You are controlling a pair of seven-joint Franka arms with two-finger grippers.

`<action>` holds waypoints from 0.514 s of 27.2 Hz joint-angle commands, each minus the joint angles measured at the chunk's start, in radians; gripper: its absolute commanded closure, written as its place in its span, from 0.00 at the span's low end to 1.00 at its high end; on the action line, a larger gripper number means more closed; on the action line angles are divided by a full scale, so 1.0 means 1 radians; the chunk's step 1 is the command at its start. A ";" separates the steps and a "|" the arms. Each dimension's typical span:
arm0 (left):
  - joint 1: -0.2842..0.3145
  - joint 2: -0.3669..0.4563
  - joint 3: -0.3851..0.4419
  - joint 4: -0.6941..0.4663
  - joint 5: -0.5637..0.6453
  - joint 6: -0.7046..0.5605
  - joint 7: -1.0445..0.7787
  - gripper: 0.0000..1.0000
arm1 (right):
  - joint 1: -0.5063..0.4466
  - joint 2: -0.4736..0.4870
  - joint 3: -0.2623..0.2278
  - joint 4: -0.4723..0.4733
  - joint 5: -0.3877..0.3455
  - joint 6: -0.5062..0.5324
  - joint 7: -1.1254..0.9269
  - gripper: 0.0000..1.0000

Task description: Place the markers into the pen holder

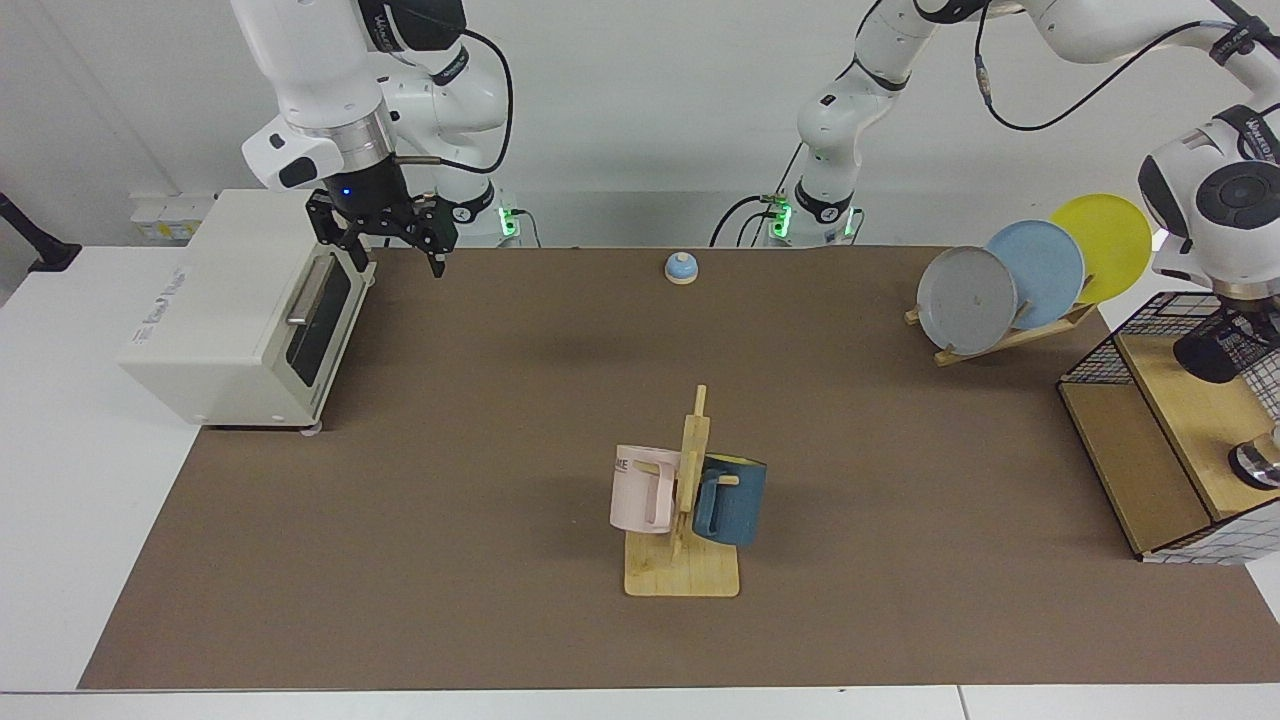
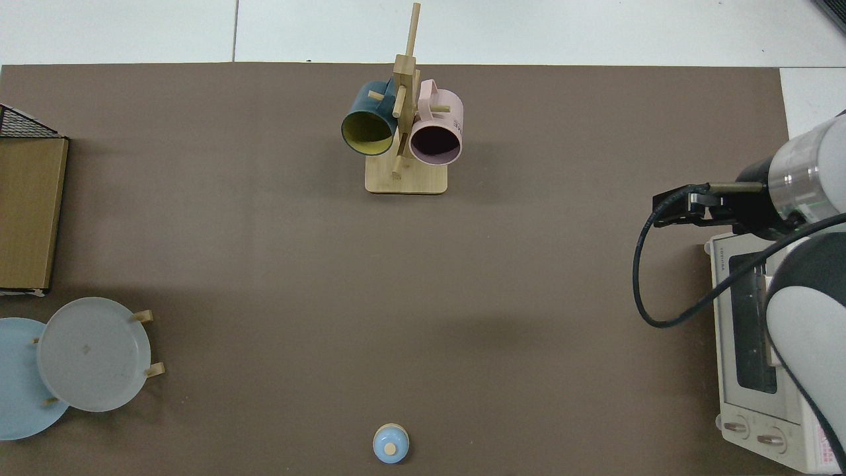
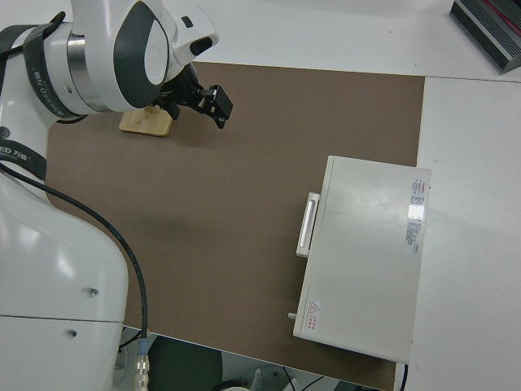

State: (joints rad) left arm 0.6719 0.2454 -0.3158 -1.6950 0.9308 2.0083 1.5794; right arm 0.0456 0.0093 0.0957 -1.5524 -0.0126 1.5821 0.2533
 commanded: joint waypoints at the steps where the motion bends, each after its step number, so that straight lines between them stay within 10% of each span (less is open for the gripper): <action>1: 0.012 -0.023 0.001 -0.026 -0.017 0.023 0.011 0.75 | -0.010 -0.005 0.006 -0.006 0.003 0.019 -0.020 0.00; 14: 0.005 -0.028 0.003 0.001 -0.014 -0.002 0.037 0.75 | -0.010 -0.005 0.007 -0.006 0.003 0.019 -0.020 0.00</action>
State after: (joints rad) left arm 0.6731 0.2416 -0.3122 -1.6938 0.9299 2.0083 1.5823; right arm 0.0456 0.0093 0.0957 -1.5524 -0.0126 1.5821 0.2533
